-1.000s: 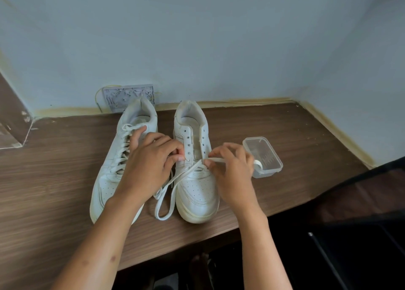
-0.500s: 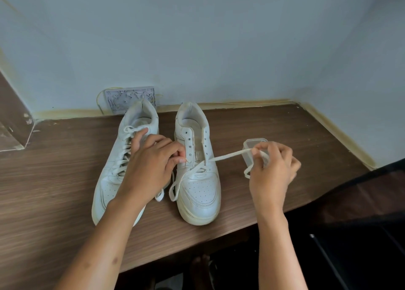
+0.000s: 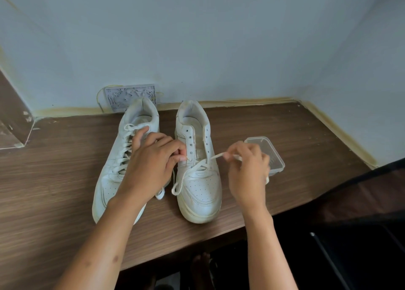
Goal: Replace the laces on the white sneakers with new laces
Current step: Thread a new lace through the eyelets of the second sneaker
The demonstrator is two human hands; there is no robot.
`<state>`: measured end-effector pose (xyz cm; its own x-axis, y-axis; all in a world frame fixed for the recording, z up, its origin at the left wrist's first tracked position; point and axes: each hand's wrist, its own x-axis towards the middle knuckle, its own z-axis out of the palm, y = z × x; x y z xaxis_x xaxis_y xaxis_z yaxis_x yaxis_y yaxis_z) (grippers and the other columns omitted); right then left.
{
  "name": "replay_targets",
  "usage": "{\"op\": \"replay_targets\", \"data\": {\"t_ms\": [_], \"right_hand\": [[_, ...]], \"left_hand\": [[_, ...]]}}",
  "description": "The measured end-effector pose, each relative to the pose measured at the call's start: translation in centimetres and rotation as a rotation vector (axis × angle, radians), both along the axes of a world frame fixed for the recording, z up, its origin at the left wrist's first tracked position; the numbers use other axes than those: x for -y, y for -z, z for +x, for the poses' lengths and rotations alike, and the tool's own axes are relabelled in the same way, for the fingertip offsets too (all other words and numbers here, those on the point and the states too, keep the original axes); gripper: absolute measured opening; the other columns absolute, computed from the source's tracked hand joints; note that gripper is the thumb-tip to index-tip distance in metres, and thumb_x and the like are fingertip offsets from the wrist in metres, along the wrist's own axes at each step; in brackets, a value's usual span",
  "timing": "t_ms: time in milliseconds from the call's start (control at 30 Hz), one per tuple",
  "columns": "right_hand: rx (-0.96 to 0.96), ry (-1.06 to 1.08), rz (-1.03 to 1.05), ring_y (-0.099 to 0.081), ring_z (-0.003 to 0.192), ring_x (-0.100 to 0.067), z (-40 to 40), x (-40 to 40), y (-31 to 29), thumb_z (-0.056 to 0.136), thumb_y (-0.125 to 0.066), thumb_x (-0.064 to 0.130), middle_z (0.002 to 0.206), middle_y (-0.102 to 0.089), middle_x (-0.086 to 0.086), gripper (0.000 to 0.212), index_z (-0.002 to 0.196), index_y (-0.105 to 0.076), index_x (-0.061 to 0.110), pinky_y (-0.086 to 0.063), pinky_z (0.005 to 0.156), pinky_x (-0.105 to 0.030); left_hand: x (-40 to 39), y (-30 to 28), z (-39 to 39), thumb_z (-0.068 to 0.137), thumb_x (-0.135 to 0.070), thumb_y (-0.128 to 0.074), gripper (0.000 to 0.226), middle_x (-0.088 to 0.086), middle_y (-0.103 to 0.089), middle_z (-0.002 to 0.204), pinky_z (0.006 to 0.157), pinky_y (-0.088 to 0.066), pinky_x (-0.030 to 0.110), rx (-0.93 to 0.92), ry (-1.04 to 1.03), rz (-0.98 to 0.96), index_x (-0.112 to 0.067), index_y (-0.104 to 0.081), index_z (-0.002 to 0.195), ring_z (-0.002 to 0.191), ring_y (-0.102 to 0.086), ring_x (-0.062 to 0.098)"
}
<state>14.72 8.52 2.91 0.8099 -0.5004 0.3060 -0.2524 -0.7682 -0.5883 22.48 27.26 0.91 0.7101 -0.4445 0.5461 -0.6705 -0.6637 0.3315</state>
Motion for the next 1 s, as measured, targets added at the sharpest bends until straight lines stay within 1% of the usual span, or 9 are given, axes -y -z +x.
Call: {"op": "replay_targets", "data": {"t_ms": [167, 300, 400, 500, 600, 733, 867, 933, 1000], "right_hand": [[0.144, 0.345, 0.041, -0.042, 0.115, -0.032, -0.8, 1.4, -0.6, 0.096, -0.060, 0.018, 0.117, -0.054, -0.004, 0.003, 0.099, -0.061, 0.018, -0.030, 0.094, -0.039], [0.065, 0.110, 0.055, -0.033, 0.120, -0.025, -0.5, 1.2, -0.5, 0.089, -0.067, 0.039, 0.127, -0.046, -0.001, 0.030, 0.115, -0.058, 0.026, -0.017, 0.094, -0.029], [-0.063, -0.121, 0.025, -0.026, 0.119, -0.018, 0.0, 0.3, -0.1, 0.084, -0.065, 0.053, 0.129, -0.041, 0.005, 0.033, 0.111, -0.064, 0.034, -0.022, 0.101, -0.036], [-0.113, -0.200, 0.024, -0.021, 0.113, -0.011, 0.2, -0.6, 0.5, 0.091, -0.063, 0.046, 0.125, -0.042, 0.010, 0.017, 0.101, -0.066, 0.032, -0.023, 0.105, -0.037], [-0.055, -0.170, 0.022, -0.025, 0.108, -0.010, 0.2, -0.7, 0.4, 0.093, -0.064, 0.032, 0.114, -0.044, 0.014, 0.007, 0.088, -0.060, 0.034, -0.020, 0.096, -0.032], [0.120, 0.156, 0.055, -0.045, 0.102, -0.023, -0.3, 0.7, -0.4, 0.095, -0.061, 0.016, 0.101, -0.052, 0.006, 0.014, 0.087, -0.057, 0.026, -0.028, 0.089, -0.034], [0.142, 0.261, 0.097, -0.045, 0.111, -0.029, -0.8, 1.3, -0.8, 0.095, -0.063, 0.017, 0.103, -0.044, 0.009, 0.021, 0.087, -0.051, 0.032, -0.034, 0.098, -0.045], [0.083, 0.223, 0.095, -0.040, 0.113, -0.026, -0.6, 1.4, -0.6, 0.095, -0.063, 0.023, 0.107, -0.041, 0.009, 0.009, 0.096, -0.056, 0.029, -0.031, 0.098, -0.040], [0.044, 0.153, 0.119, -0.031, 0.110, -0.018, -0.5, 1.3, -0.4, 0.093, -0.065, 0.031, 0.114, -0.040, 0.009, 0.020, 0.111, -0.059, 0.025, -0.023, 0.096, -0.032]], "left_hand": [[0.0, 0.0, 0.0, 0.082, -0.023, -0.076, 0.013, -0.019, -0.060, 0.075, 0.115, -0.009, 0.036, -0.003, -0.001, -0.008, -0.030, -0.065, 0.082, 0.097, -0.059, 0.016], [0.0, 0.0, 0.1, 0.082, -0.023, -0.076, 0.014, -0.019, -0.059, 0.074, 0.114, -0.012, 0.038, -0.004, -0.002, -0.011, -0.030, -0.065, 0.082, 0.097, -0.059, 0.016], [0.1, 0.1, 0.1, 0.082, -0.024, -0.076, 0.013, -0.019, -0.059, 0.074, 0.114, -0.013, 0.041, -0.009, -0.002, -0.009, -0.031, -0.065, 0.082, 0.097, -0.058, 0.015], [0.1, 0.1, 0.1, 0.083, -0.025, -0.075, 0.013, -0.018, -0.060, 0.075, 0.114, -0.013, 0.041, -0.011, -0.005, -0.001, -0.031, -0.064, 0.082, 0.098, -0.058, 0.015], [0.0, 0.1, 0.1, 0.083, -0.024, -0.075, 0.014, -0.019, -0.060, 0.075, 0.115, -0.013, 0.041, -0.010, -0.008, 0.001, -0.032, -0.064, 0.082, 0.099, -0.058, 0.015], [0.1, 0.0, 0.0, 0.081, -0.022, -0.077, 0.017, -0.019, -0.060, 0.075, 0.114, -0.014, 0.041, -0.005, -0.012, 0.014, -0.031, -0.064, 0.082, 0.098, -0.059, 0.017], [0.1, -0.1, 0.0, 0.081, -0.023, -0.077, 0.016, -0.020, -0.060, 0.075, 0.115, -0.012, 0.040, -0.007, -0.014, 0.030, -0.033, -0.063, 0.082, 0.099, -0.058, 0.015], [0.1, -0.1, 0.0, 0.082, -0.024, -0.076, 0.015, -0.020, -0.059, 0.074, 0.115, -0.011, 0.039, -0.013, -0.007, 0.020, -0.033, -0.063, 0.082, 0.098, -0.058, 0.015], [0.0, -0.1, 0.0, 0.083, -0.025, -0.075, 0.014, -0.020, -0.059, 0.074, 0.115, -0.011, 0.039, -0.025, 0.001, 0.012, -0.033, -0.063, 0.082, 0.098, -0.058, 0.014]]}}
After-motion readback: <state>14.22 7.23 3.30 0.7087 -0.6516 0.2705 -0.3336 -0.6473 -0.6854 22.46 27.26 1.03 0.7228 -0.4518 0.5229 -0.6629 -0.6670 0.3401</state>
